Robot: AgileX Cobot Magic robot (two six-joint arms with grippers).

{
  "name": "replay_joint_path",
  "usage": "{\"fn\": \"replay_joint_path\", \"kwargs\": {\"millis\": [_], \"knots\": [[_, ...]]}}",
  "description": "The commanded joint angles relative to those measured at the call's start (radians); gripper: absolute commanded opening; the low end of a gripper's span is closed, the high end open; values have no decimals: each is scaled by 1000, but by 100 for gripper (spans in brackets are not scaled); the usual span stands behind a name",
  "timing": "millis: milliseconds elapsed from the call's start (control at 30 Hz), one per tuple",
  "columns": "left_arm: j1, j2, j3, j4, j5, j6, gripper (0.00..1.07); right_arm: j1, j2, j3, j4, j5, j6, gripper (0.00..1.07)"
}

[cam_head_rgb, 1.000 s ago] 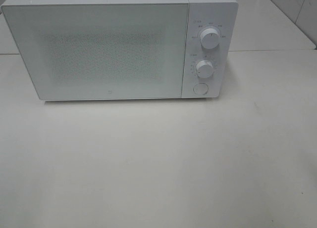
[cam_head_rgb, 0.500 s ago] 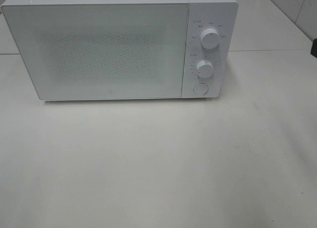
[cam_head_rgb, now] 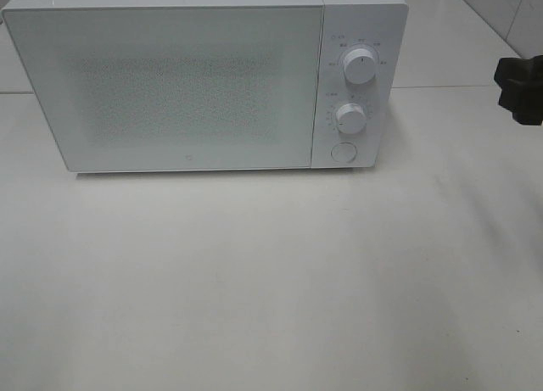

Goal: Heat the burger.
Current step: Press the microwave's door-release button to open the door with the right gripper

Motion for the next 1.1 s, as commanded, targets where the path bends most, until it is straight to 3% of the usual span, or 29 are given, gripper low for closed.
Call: {"fn": "replay_joint_path", "kwargs": {"millis": [33, 167, 333, 467, 600, 667, 767, 833, 933, 1000, 1100], "knots": [[5, -18, 5, 1, -5, -3, 100, -5, 73, 59, 3, -255, 0, 70], [5, -18, 5, 1, -5, -3, 100, -5, 125, 85, 6, -320, 0, 70], [5, -18, 5, 1, -5, -3, 100, 80, 209, 99, 84, -377, -57, 69], [5, -18, 5, 1, -5, -3, 100, 212, 292, 99, 265, -434, -157, 69], [5, -18, 5, 1, -5, -3, 100, 294, 334, 99, 361, -473, -187, 69], [5, -18, 5, 1, -5, -3, 100, 389, 377, 99, 459, -513, -213, 69], [5, -18, 5, 1, -5, -3, 100, 416, 388, 99, 484, -524, -221, 69], [5, -18, 5, 1, -5, -3, 100, 513, 432, 85, 582, -548, -243, 69], [5, -18, 5, 1, -5, -3, 100, 535, 445, 79, 608, -550, -255, 69], [5, -18, 5, 1, -5, -3, 100, 608, 495, 51, 682, -550, -273, 69], [5, -18, 5, 1, -5, -3, 100, 650, 527, 23, 688, -549, -285, 69]]}}
